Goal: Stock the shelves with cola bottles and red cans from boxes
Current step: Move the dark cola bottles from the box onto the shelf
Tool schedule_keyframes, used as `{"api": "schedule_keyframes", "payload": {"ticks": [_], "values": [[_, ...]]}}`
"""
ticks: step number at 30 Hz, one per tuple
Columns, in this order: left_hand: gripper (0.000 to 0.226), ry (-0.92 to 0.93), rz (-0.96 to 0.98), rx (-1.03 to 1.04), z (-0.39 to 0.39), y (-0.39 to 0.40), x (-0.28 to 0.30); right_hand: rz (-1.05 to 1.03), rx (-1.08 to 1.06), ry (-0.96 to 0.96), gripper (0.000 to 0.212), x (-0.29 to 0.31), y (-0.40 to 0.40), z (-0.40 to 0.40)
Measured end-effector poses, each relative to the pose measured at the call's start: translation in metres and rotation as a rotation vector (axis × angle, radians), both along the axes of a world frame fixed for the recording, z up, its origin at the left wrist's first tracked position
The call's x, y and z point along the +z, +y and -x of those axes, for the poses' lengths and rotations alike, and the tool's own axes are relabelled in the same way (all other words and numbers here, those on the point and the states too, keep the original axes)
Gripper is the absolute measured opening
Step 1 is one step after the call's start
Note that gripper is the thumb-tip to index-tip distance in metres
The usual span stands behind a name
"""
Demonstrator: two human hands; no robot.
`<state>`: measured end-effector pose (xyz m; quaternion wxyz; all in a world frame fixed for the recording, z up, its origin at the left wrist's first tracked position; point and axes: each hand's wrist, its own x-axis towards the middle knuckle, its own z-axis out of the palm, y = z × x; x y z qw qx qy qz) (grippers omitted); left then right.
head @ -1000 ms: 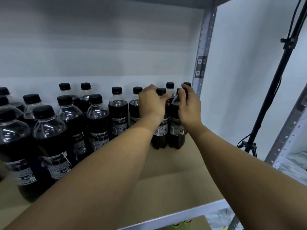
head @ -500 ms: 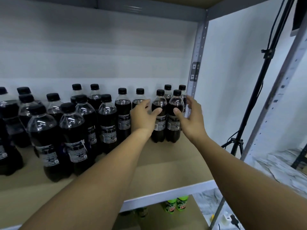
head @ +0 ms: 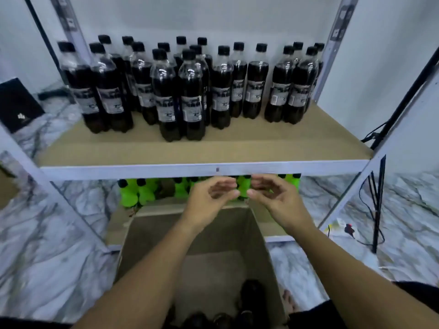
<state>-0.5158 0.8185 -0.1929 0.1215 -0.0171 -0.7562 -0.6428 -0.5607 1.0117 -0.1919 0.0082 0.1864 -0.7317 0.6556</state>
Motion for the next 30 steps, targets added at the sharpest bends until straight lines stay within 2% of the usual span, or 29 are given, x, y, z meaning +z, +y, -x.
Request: {"api": "schedule_keyframes", "payload": {"ticks": [3,9,13,17,23,26,30], "values": [[0.032,-0.174,0.149,-0.150,-0.049,-0.034,-0.041,-0.132,0.130,-0.109,0.039,-0.039,-0.007,-0.037],[0.055,-0.502,0.558,-0.526,-0.112,-0.076,-0.114,-0.532,0.523,-0.248,0.047,-0.111,-0.012,-0.079],[0.068,-0.589,0.737,-0.662,-0.121,-0.074,-0.140,-0.792,0.708,-0.335,0.053,-0.144,-0.018,-0.094],[0.063,-0.652,0.754,-0.701,-0.123,-0.074,-0.163,-0.924,0.860,-0.345,0.058,-0.167,-0.027,-0.094],[0.060,-0.661,0.701,-0.795,-0.117,-0.069,-0.177,-0.973,1.052,-0.375,0.061,-0.167,-0.036,-0.082],[0.060,-0.676,0.687,-0.803,-0.114,-0.069,-0.181,-1.034,1.130,-0.298,0.064,-0.172,-0.042,-0.087],[0.056,-0.722,0.635,-0.812,-0.111,-0.066,-0.183,-1.024,1.147,-0.203,0.055,-0.182,-0.041,-0.092]]}}
